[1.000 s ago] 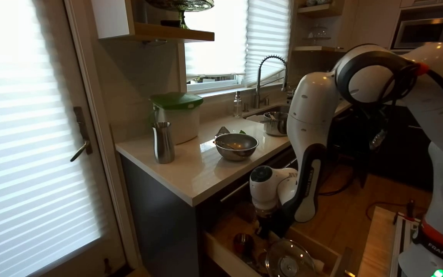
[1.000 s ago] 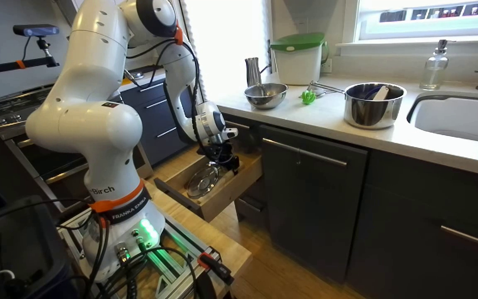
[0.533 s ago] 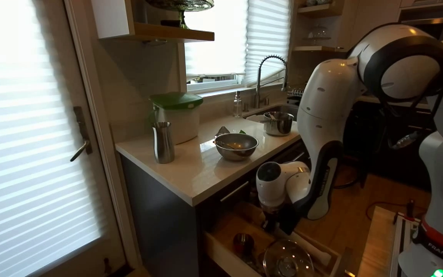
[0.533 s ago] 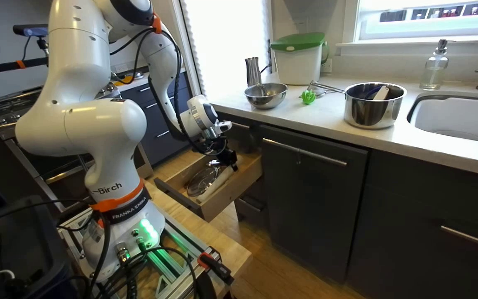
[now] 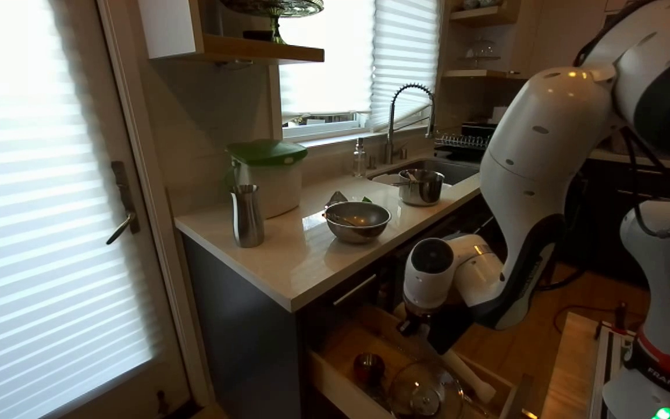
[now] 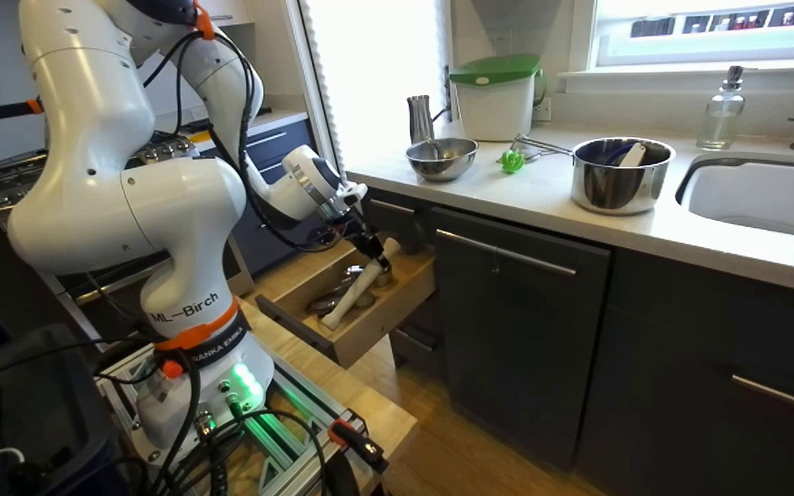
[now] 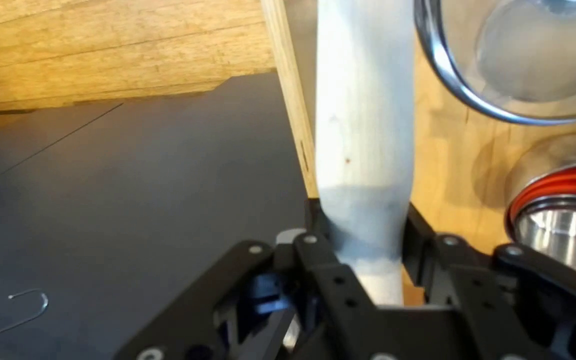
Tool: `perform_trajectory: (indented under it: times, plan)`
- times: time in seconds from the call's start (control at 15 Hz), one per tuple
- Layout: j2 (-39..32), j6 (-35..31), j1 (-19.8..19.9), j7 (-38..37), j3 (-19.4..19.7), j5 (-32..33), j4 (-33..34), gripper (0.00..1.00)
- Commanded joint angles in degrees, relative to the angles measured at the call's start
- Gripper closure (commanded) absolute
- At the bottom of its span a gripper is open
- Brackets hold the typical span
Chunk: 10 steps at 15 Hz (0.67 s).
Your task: Remove the roller from the top drawer
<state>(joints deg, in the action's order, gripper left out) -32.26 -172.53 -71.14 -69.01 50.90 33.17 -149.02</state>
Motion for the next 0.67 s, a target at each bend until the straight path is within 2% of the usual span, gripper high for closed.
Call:
perform_trajectory:
  times: [0.0,0.27,0.53,0.6]
  plan:
    - [-0.24,-2.44,-15.39,-7.91,13.83,3.4,-4.27,0.87]
    - [-1.97,-2.56,-30.6,-10.9,26.55,3.86,-7.08,0.87]
    - [-5.95,-8.39,-47.21,-12.76,40.03,4.36,-12.53,0.87]
    - [-5.5,-7.75,-45.2,-15.37,39.03,7.81,-9.05,0.87]
